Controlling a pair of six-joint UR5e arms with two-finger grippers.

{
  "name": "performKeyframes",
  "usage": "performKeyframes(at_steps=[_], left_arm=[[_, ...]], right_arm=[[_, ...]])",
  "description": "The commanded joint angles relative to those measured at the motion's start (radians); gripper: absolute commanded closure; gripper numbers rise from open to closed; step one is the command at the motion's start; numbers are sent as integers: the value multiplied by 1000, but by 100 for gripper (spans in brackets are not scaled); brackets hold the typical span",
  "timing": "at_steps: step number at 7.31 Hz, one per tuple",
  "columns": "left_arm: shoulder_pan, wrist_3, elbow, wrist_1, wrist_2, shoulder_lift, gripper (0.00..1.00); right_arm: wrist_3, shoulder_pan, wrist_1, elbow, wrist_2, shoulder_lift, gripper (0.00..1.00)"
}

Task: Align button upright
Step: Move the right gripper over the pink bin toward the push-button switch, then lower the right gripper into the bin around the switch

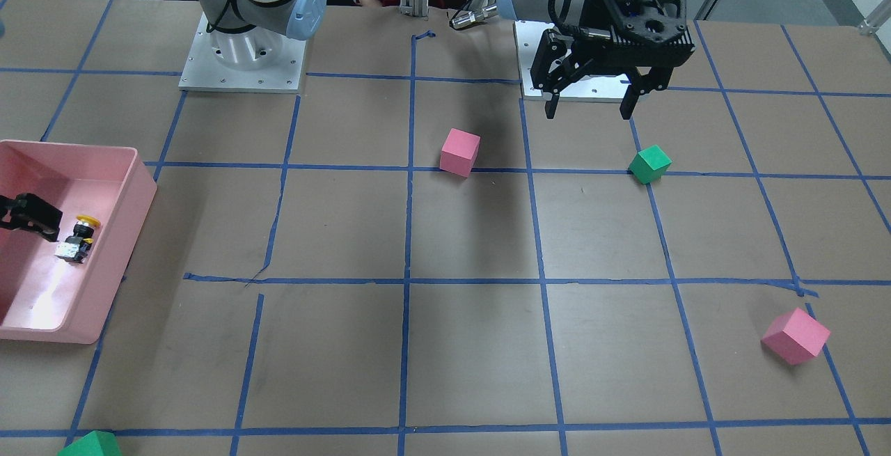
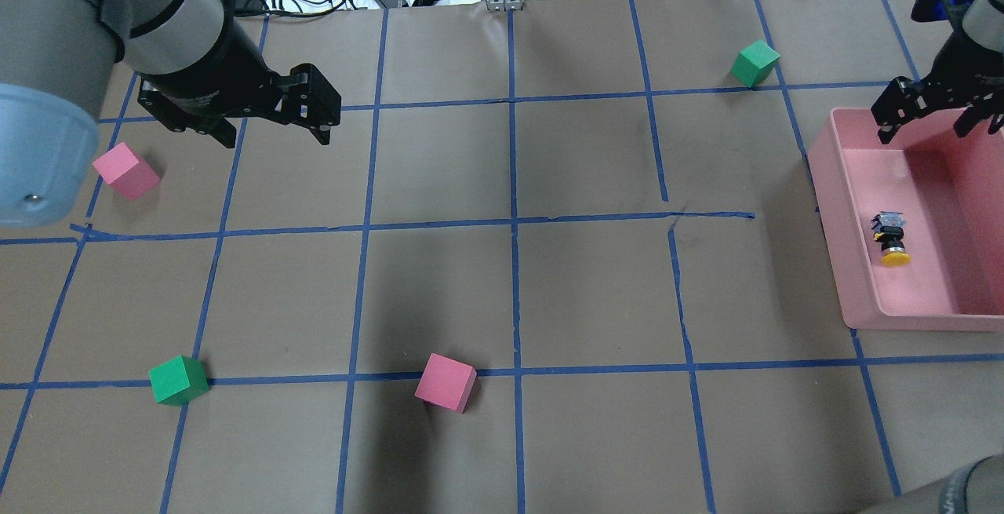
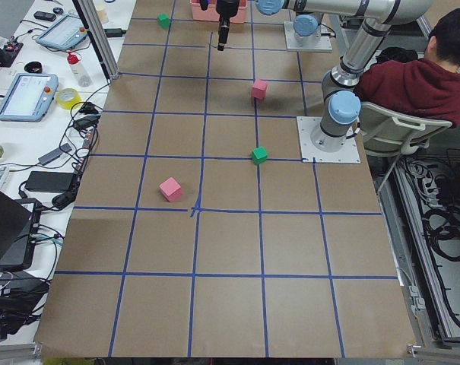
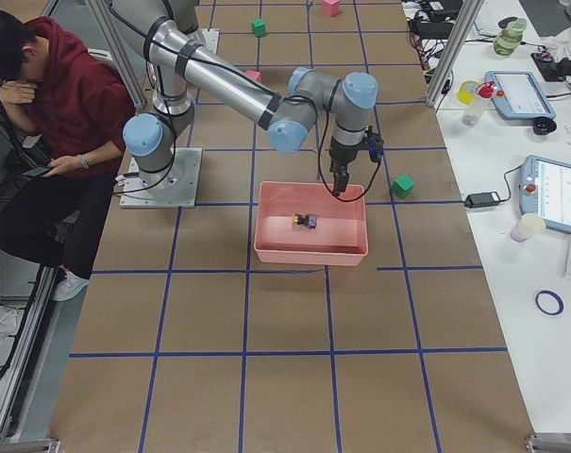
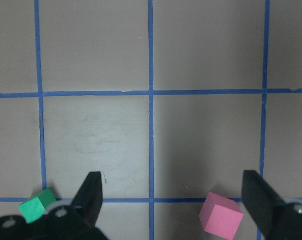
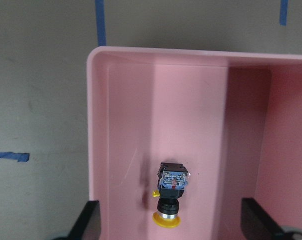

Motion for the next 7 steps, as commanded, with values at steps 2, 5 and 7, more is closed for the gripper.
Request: performKeyframes(at_steps=[2, 5, 7], left_arm=[[1, 0, -1, 0, -1, 0, 0], [1, 0, -1, 0, 0, 0, 0], [0, 0, -1, 0, -1, 0, 0]], right_arm=[[0, -81, -138, 80, 12, 76, 0], [11, -81, -146, 94, 15, 127, 0], [8, -81, -146, 102, 11, 139, 0]])
